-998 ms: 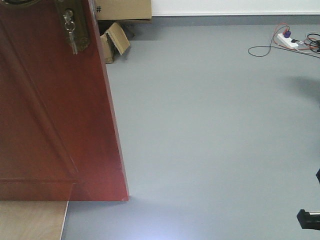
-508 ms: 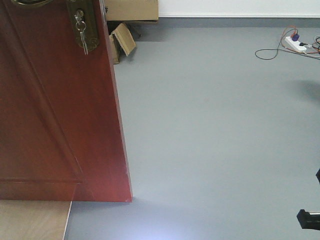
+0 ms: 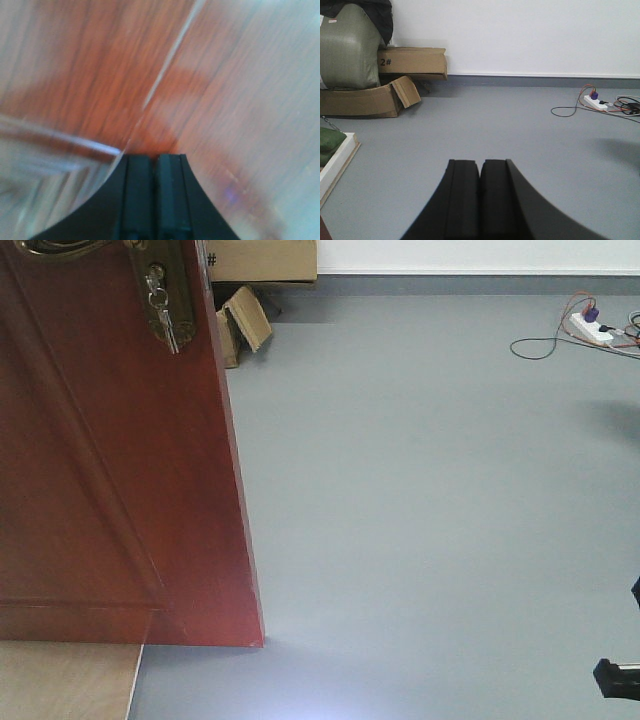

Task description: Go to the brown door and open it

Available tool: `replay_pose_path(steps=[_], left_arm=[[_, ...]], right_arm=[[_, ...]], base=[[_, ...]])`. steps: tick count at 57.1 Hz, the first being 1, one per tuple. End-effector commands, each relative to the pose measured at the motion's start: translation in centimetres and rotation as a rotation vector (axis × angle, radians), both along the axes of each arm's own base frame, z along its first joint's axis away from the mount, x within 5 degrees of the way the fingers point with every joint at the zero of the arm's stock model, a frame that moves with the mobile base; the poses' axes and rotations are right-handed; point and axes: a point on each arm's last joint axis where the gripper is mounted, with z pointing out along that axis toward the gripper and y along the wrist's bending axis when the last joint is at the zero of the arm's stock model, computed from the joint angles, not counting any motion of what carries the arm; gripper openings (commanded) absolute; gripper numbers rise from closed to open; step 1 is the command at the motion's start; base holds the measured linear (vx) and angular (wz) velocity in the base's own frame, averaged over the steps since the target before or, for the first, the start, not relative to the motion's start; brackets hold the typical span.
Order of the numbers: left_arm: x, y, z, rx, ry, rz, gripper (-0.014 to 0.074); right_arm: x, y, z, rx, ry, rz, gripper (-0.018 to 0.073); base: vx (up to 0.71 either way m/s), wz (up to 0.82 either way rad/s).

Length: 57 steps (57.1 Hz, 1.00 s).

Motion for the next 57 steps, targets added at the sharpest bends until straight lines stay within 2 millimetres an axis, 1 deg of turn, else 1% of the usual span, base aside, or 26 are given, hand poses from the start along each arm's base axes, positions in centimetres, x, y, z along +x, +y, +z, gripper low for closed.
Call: replay_pose_path(steps=[1, 8, 14, 15, 16, 19, 22, 23, 25, 28, 33, 34, 35, 38, 44, 47, 48, 51, 57], left_arm=[[-1.7, -0.5, 2.4, 0.002, -0.074, -0.013, -0.0003], [-3.7, -1.0, 2.5, 0.114, -0.083, 0.002, -0.0003], [-6.0, -0.8, 1.9, 0.172, -0.093, 0.072, -0.0003], [-6.3, -0.8, 1.5, 0.180, -0.087, 0.080, -0.0003], [-7.0, -0.8, 1.6, 0.186, -0.096, 0.091, -0.0003], [-8.2, -0.8, 0.8, 0.211, -0.091, 0.112, -0.0003], [-9.9, -0.8, 0.3, 0.253, -0.104, 0.141, -0.0003], [-10.3, -0.8, -0.3, 0.276, -0.096, 0.154, -0.0003], [-11.3, -0.6, -0.6, 0.300, -0.104, 0.178, -0.0003], [-12.8, -0.2, -1.8, 0.338, -0.106, 0.239, -0.0003], [-14.5, 0.6, -3.4, 0.378, -0.128, 0.338, -0.0003], [-14.7, 0.7, -4.1, 0.387, -0.122, 0.348, -0.0003], [-15.1, 0.8, -4.3, 0.388, -0.137, 0.367, -0.0003], [-16.1, 1.0, -5.9, 0.391, -0.144, 0.386, -0.0003], [-18.2, 0.8, -8.8, 0.415, -0.159, 0.381, -0.0003], [-19.3, 0.7, -9.5, 0.432, -0.178, 0.377, -0.0003], [-19.7, 0.6, -10.4, 0.451, -0.171, 0.368, -0.0003], [-20.8, 0.4, -11.7, 0.474, -0.172, 0.356, -0.0003], [-22.9, 0.3, -14.1, 0.471, -0.185, 0.348, -0.0003]], right_arm=[[0.1, 0.0, 0.6, -0.012, -0.092, -0.003, 0.0000], [0.1, 0.0, 0.6, -0.012, -0.092, -0.003, 0.0000], [0.1, 0.0, 0.6, -0.012, -0.092, -0.003, 0.0000], [0.1, 0.0, 0.6, -0.012, -0.092, -0.003, 0.0000], [0.1, 0.0, 0.6, -0.012, -0.092, -0.003, 0.0000], [0.1, 0.0, 0.6, -0.012, -0.092, -0.003, 0.0000], [0.1, 0.0, 0.6, -0.012, -0.092, -0.003, 0.0000], [0.1, 0.0, 0.6, -0.012, -0.092, -0.003, 0.0000], [0.1, 0.0, 0.6, -0.012, -0.092, -0.003, 0.0000], [0.1, 0.0, 0.6, -0.012, -0.092, -0.003, 0.0000], [0.1, 0.0, 0.6, -0.012, -0.092, -0.003, 0.0000], [0.1, 0.0, 0.6, -0.012, -0.092, -0.003, 0.0000], [0.1, 0.0, 0.6, -0.012, -0.092, -0.003, 0.0000], [0.1, 0.0, 0.6, -0.012, -0.092, -0.003, 0.0000], [0.1, 0.0, 0.6, -0.012, -0.092, -0.003, 0.0000], [0.1, 0.0, 0.6, -0.012, -0.092, -0.003, 0.0000], [0.1, 0.0, 0.6, -0.012, -0.092, -0.003, 0.0000], [0.1, 0.0, 0.6, -0.012, -0.092, -0.003, 0.0000], [0.1, 0.0, 0.6, -0.012, -0.092, -0.003, 0.0000]], base=[[0.00, 0.00], [0.00, 0.00], [0.00, 0.00], [0.00, 0.00], [0.00, 0.00], [0.00, 0.00], [0.00, 0.00], [0.00, 0.00], [0.00, 0.00], [0.00, 0.00], [0.00, 0.00], [0.00, 0.00], [0.00, 0.00], [0.00, 0.00], [0.00, 0.00], [0.00, 0.00], [0.00, 0.00], [0.00, 0.00], [0.00, 0.00]])
